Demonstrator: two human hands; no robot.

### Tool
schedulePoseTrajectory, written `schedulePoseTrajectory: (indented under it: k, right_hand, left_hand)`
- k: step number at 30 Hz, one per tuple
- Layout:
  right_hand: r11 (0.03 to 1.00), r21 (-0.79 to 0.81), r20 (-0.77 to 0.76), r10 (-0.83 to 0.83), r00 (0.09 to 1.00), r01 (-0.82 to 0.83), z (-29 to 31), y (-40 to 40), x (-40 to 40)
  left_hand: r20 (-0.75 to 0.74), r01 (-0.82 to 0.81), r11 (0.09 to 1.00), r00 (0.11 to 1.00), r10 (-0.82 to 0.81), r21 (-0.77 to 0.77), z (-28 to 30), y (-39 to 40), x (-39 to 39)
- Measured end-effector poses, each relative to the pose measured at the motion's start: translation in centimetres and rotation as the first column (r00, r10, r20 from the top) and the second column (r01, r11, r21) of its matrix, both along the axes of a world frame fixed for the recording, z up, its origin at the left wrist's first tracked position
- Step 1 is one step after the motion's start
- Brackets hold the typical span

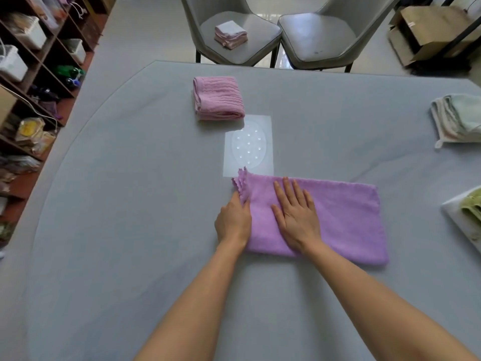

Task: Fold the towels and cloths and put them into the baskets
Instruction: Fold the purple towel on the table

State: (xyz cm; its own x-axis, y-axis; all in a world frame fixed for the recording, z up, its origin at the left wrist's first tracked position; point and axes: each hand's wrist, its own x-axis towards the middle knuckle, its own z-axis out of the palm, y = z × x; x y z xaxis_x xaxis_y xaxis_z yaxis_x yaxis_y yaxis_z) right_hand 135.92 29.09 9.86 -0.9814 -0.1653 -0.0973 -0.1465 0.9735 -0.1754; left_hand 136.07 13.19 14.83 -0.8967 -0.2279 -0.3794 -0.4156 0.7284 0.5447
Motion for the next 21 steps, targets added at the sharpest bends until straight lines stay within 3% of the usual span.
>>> schedulePoseTrajectory:
  k: [3, 7, 9, 11, 13, 17, 21]
  right_hand:
    - [0.999, 0.046, 0.021, -0.004, 1.0, 0.003, -0.3, 2.6, -0.4]
    - [0.953, 0.069, 0.003, -0.297, 0.955, 0.296, 0.2, 7.2, -1.0]
    - [0.905, -0.173, -0.013, -0.396, 0.918, 0.388, 1.1, 7.3, -1.0]
    - [0.766, -0.521, 0.036, -0.421, 0.907, 0.376, 2.5, 5.1, -0.6]
    - [0.626, -0.7, 0.089, -0.403, 0.911, 0.345, 3.5, 2.1, 0.1]
    - [0.513, -0.779, 0.176, -0.372, 0.911, 0.36, 2.8, -1.1, 0.6]
    - [0.569, -0.732, 0.189, -0.36, 0.914, 0.375, 1.6, -1.3, 0.1]
  left_hand:
    - [-0.009, 0.072, 0.993, 0.997, -0.073, -0.094, -0.2, -0.8, 0.2]
    - [0.001, 0.012, 0.999, 1.0, -0.012, -0.051, 0.0, -1.0, 0.5]
    - [0.009, -0.082, 0.997, 0.997, 0.082, 0.008, 0.0, -1.2, 0.5]
    - [0.007, -0.153, 0.985, 0.988, 0.153, 0.084, 0.0, -1.5, 0.5]
    - [-0.002, -0.176, 0.973, 0.984, 0.178, 0.151, 0.0, -1.6, 0.4]
    - [-0.044, -0.169, 0.958, 0.982, 0.184, 0.232, 0.0, -1.8, 0.1]
    - [-0.078, -0.141, 0.966, 0.984, 0.161, 0.216, -0.3, -2.0, 0.2]
